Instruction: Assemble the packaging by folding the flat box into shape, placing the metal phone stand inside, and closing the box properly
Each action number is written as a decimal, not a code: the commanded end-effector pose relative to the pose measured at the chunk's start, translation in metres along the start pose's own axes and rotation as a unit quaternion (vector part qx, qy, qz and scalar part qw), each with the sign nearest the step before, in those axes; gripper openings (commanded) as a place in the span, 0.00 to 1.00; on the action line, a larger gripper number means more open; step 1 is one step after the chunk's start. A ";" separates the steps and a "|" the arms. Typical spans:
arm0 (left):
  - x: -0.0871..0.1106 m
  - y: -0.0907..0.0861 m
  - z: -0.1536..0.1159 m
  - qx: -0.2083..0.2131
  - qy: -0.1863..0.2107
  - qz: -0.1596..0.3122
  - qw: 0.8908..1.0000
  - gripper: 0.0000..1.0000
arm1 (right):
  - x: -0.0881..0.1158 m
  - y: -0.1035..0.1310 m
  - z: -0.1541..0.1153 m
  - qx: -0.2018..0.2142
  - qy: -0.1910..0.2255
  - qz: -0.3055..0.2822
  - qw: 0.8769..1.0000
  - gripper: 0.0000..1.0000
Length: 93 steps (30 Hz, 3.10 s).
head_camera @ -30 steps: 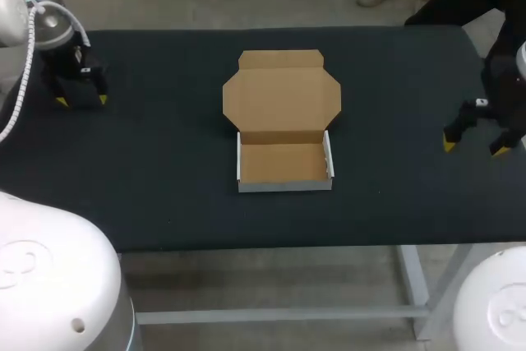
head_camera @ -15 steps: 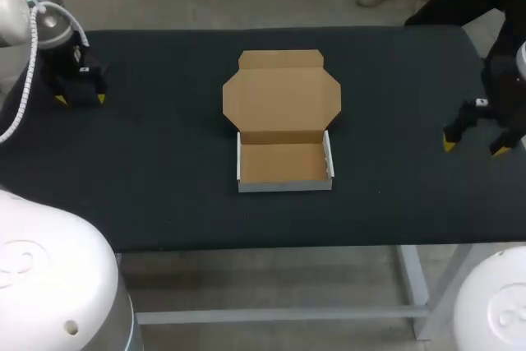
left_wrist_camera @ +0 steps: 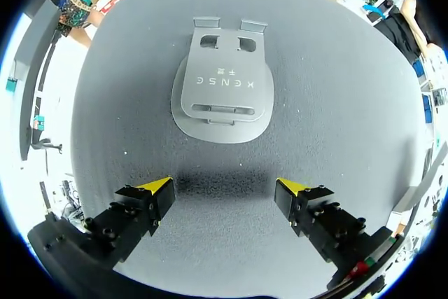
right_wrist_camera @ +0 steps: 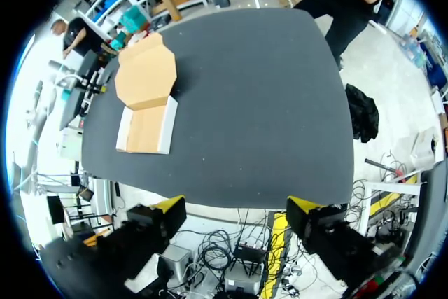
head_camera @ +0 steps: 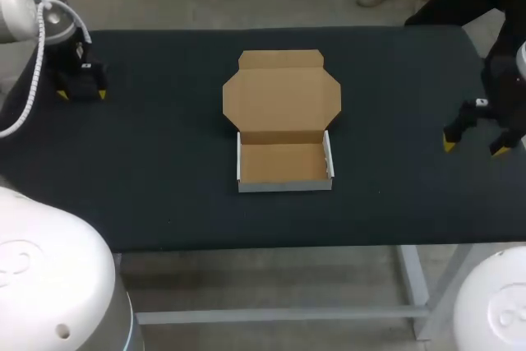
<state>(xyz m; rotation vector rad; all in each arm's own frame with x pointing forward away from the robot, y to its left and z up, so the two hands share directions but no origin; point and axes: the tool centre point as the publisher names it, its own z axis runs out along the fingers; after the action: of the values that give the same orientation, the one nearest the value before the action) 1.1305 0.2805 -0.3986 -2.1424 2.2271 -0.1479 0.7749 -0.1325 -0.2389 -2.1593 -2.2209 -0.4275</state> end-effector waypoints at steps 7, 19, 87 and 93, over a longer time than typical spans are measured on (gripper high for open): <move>-0.003 -0.017 0.003 -0.005 0.002 0.004 1.000 1.00 | 0.000 0.000 -0.002 0.002 -0.001 0.000 1.000 1.00; -0.006 -0.026 0.004 -0.004 0.003 0.009 1.000 1.00 | 0.000 0.000 -0.002 0.002 -0.001 0.000 1.000 1.00; -0.009 -0.034 -0.001 0.000 -0.004 0.035 0.999 1.00 | 0.000 0.000 -0.002 0.002 -0.001 0.000 1.000 1.00; -0.009 -0.034 -0.001 -0.001 -0.004 0.042 0.999 1.00 | 0.000 0.000 -0.002 0.002 -0.001 0.000 1.000 1.00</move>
<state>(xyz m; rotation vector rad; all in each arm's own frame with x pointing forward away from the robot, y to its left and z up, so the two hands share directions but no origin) 1.1626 0.2877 -0.3951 -2.0392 2.3054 -0.1419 0.7751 -0.1323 -0.2394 -2.1606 -2.2213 -0.4263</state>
